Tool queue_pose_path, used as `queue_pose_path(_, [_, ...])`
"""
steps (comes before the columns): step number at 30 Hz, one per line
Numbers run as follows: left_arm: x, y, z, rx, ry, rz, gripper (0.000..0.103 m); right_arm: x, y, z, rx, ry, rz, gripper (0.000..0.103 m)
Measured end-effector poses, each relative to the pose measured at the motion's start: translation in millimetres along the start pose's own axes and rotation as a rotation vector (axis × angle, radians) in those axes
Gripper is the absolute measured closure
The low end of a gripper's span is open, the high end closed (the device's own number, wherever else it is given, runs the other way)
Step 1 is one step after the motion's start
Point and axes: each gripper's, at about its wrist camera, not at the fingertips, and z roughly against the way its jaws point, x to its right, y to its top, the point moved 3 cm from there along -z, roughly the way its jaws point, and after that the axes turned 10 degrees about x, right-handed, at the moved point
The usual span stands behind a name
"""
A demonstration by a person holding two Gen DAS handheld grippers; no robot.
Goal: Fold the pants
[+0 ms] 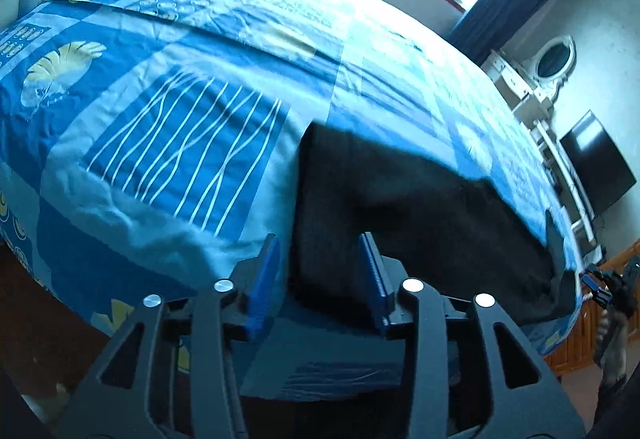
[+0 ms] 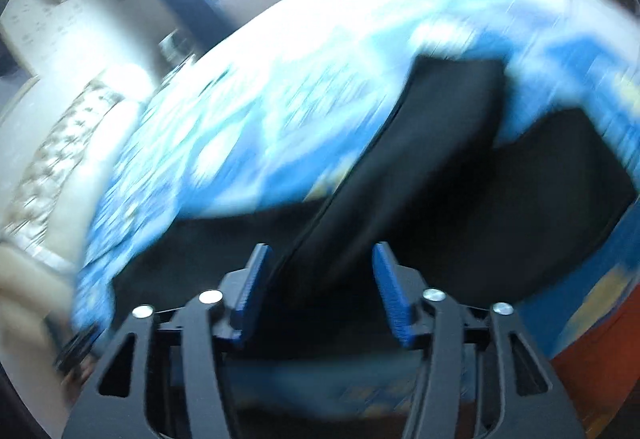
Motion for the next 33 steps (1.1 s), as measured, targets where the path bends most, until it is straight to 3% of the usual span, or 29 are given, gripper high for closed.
queue_pose_path(3, [17.9,10.9,-7.5,0.022,-0.005,0.049,0.03,10.3,46.2,-42.6,0.016,-0.104,0.004,0.045])
queue_pose_path(4, [24.2,13.4,-10.3,0.037,0.003,0.07,0.027,13.9,58.9,-59.7,0.012,-0.15,-0.001,0.044])
queue_pose_path(10, [48.3,2.9,-30.7,-0.003,0.017,0.09,0.026,26.4,102.1,-158.2,-0.04,-0.333,-0.048,0.044])
queue_pose_path(16, [50.8,-18.6,-48.4,-0.063,0.064,0.082,0.026,53.7,103.6,-207.9,-0.121,-0.5,-0.004,0.044])
queue_pose_path(17, [51.8,-20.2,-49.6,-0.062,0.069,0.072,0.026,58.5,101.7,-207.0,-0.118,-0.498,-0.017,0.046])
queue_pose_path(20, [56.1,-23.3,-51.7,-0.054,0.087,0.037,0.024,68.0,99.5,-197.6,-0.096,-0.471,-0.027,0.067])
queue_pose_path(21, [57.9,-23.9,-52.3,-0.054,0.095,0.021,0.023,69.0,99.4,-189.9,-0.089,-0.441,-0.032,0.084])
queue_pose_path(22, [60.2,-24.6,-52.7,-0.053,0.099,0.006,0.021,70.8,99.7,-179.3,-0.07,-0.394,-0.058,0.093])
queue_pose_path(29, [71.5,-32.0,-51.2,-0.05,0.121,-0.056,0.02,95.4,93.9,-59.1,0.16,-0.145,-0.147,0.094])
queue_pose_path(33, [76.5,-34.8,-50.5,-0.057,0.116,-0.058,0.02,138.8,71.6,2.0,0.244,-0.116,-0.229,0.095])
